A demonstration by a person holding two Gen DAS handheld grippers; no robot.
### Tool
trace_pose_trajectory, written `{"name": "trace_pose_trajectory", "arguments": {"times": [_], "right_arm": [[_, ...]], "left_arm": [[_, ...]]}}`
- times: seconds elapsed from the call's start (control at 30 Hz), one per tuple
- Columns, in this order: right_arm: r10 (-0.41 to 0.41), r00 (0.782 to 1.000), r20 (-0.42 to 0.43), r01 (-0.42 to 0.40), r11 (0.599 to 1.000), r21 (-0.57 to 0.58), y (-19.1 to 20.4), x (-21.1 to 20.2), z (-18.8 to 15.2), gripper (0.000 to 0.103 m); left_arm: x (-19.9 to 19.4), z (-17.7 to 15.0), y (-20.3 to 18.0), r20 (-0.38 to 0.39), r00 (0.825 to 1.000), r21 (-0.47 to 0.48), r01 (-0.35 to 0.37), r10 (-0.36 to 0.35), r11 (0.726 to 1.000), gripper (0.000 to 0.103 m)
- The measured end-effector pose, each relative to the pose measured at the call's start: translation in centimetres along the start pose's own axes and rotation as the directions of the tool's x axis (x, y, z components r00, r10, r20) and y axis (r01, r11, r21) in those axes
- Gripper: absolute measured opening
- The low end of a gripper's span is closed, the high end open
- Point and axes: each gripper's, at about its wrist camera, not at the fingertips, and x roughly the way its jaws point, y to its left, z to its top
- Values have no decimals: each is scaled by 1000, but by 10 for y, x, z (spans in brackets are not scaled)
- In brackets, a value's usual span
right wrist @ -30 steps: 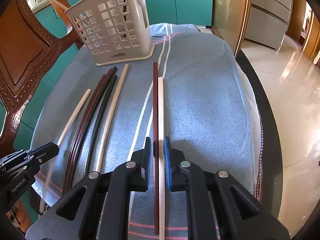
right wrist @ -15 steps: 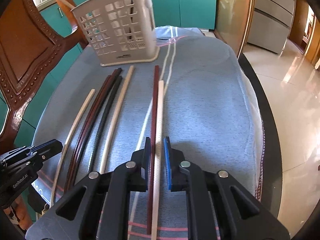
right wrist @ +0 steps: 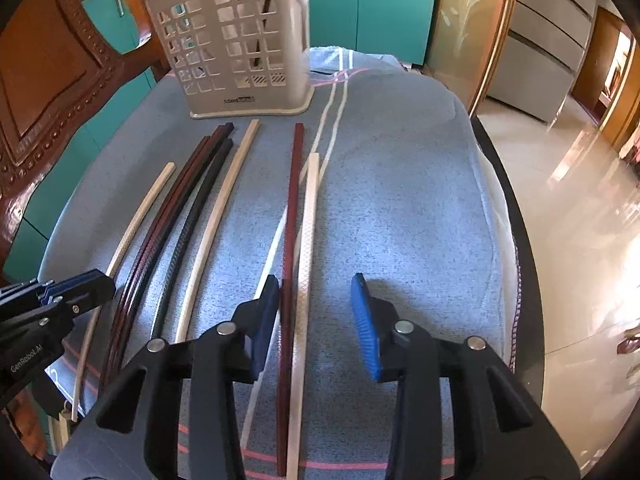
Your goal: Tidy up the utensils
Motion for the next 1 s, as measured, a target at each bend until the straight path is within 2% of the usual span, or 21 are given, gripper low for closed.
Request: {"name": "trace_pose_trajectory", "arguments": {"times": [0.03,0.07,0.13,0.27,0.37,0.43,0.57,0.67,0.77,1.0], "right_arm": [[7,1000,1,-7,1000,-3,1,0,0,30],[19,1000,1,-19,1000,-7,2,0,0,19],[50,999,-5,-50,999,-3,3,-1,0,12],[79,997,-5,-79,997,13,2,-1,-1,12],[138,990,-4,-137,988,70,-5,-2,0,12],[139,990,11,-139,986,88,-9,-5,1,11],[153,987,52,-158,980,123,-17,-14,4,10],[137,989,58,-144,979,143,-22,-16,5,10],[135,990,43,-140,980,141,-24,-13,3,10],[108,994,25,-110,989,102,-18,-7,1,20]], "left_arm": [[0,0,0,1,1000,1,-1,1,1000,14],[1,0,-1,2,1000,4,-2,2,1000,14],[1,1,-1,4,1000,8,-4,4,1000,14],[1,0,-1,5,1000,6,-1,1,1000,14],[0,0,1,4,1000,-8,6,-6,1000,14],[-2,0,2,10,1000,-15,9,-9,1000,14],[-16,1,1,64,998,-3,27,-27,1000,12],[-21,5,2,80,996,-6,36,-36,999,12],[-17,10,9,66,997,-29,38,-36,999,12],[1,26,7,21,999,-29,40,-40,999,14]]}}
